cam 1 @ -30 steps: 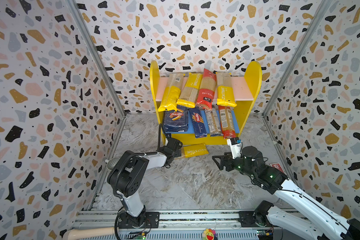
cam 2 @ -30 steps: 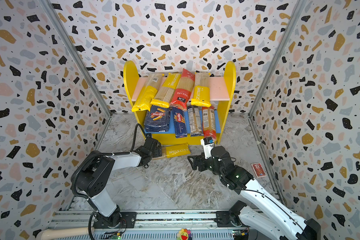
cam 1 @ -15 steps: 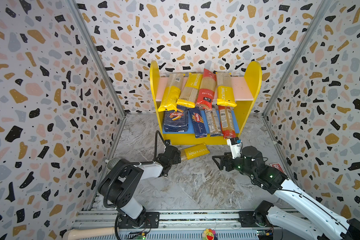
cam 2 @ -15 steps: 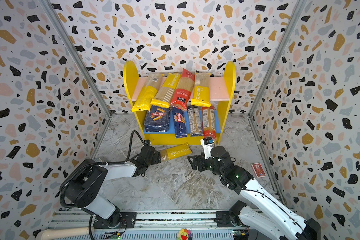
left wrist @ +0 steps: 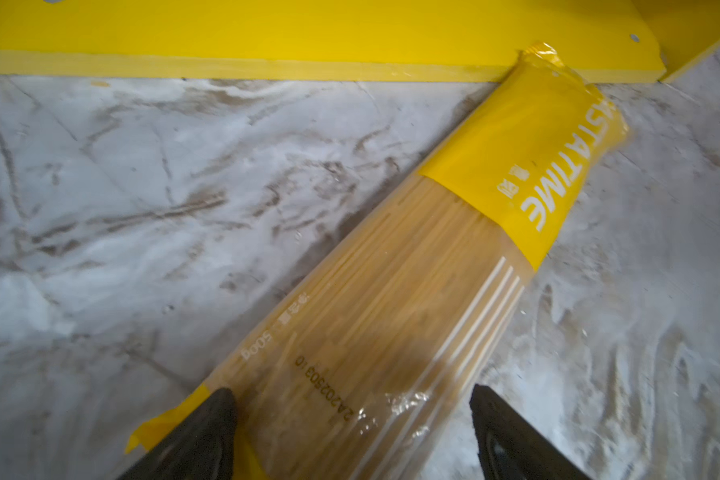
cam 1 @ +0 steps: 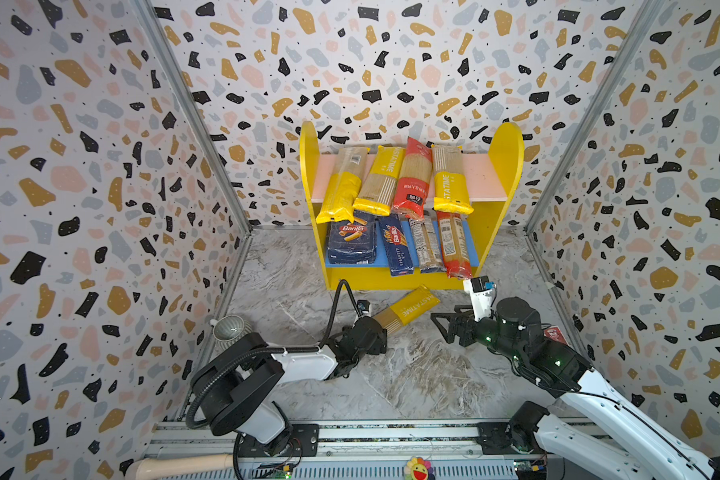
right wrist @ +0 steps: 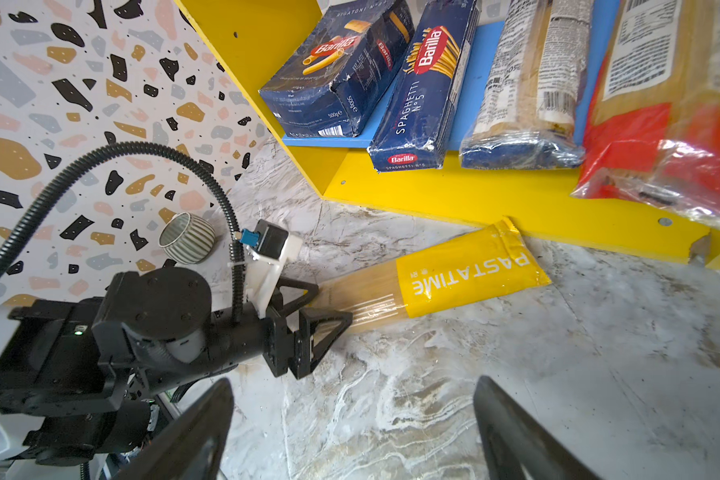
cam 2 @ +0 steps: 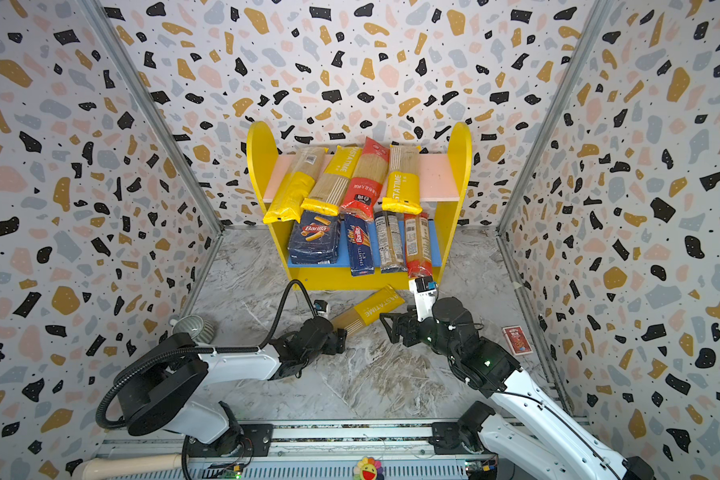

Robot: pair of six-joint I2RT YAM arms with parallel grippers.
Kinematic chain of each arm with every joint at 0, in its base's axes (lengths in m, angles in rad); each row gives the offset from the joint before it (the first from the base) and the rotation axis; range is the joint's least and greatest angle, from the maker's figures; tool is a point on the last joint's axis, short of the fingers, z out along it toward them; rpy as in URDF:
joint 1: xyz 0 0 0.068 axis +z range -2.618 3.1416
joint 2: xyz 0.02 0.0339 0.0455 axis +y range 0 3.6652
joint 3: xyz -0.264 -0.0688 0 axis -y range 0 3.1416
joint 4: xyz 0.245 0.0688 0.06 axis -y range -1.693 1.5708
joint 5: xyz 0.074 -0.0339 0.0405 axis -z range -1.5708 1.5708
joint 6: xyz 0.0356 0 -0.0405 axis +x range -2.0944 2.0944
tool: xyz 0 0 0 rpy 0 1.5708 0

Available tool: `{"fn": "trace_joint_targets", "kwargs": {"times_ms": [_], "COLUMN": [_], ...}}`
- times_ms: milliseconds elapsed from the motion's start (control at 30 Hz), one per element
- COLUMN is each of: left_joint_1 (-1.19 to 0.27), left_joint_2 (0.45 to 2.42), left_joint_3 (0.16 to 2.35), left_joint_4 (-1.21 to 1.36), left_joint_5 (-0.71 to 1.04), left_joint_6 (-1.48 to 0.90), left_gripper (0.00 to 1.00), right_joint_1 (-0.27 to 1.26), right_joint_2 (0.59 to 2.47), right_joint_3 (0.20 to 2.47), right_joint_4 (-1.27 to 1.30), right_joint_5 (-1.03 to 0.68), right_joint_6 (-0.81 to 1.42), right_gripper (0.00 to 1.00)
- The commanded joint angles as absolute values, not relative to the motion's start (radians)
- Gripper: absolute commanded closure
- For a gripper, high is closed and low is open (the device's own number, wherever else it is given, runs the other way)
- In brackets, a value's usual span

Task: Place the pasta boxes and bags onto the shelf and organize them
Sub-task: 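Reach the left gripper to the last Pastatime bag on the floor and grasp its end, then lift the Pastatime bag upright with the left gripper toward the shelf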

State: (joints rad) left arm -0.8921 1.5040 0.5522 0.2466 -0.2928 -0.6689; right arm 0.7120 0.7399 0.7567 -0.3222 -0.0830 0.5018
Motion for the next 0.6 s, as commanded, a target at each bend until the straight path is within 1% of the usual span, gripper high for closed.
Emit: {"fn": "trace_joint_targets", "kwargs": {"times_ms": [0, 33, 133, 300, 500, 567], "left_joint_1": [-0.947, -0.954, -0.962, -0.963, -0.962, -0.962], "left_joint_2": [1.486, 1.473, 1.426, 1.424, 1.505, 1.516], "left_joint_3": [0.533, 0.541, 0.573, 0.629, 0.685, 0.688], "left_joint_4": [0.102, 0.082, 0.016, -0.027, 0.029, 0.068], "left_joint_5": [-0.239, -0.250, -0.312, -0.384, -0.369, -0.339], "left_joint_6": [-0.723, -0.714, -0.648, -0.518, -0.404, -0.370], "left_gripper": [0.11, 0.09, 0.01, 0.00, 0.00, 0.00], "right_joint_1": [0.716, 0.716, 0.717, 0.718, 0.718, 0.718], "right_joint_2": [0.704, 0.698, 0.684, 0.681, 0.683, 0.681], "right_joint_3": [0.773, 0.773, 0.775, 0.784, 0.794, 0.800], "right_joint_4": [-0.360, -0.366, -0.379, -0.394, -0.406, -0.412], "right_joint_5": [-0.080, -0.077, -0.078, -0.079, -0.074, -0.070], "right_joint_6": [0.517, 0.518, 0.517, 0.518, 0.510, 0.505], "right_gripper": [0.10, 0.09, 0.09, 0.09, 0.08, 0.08]}}
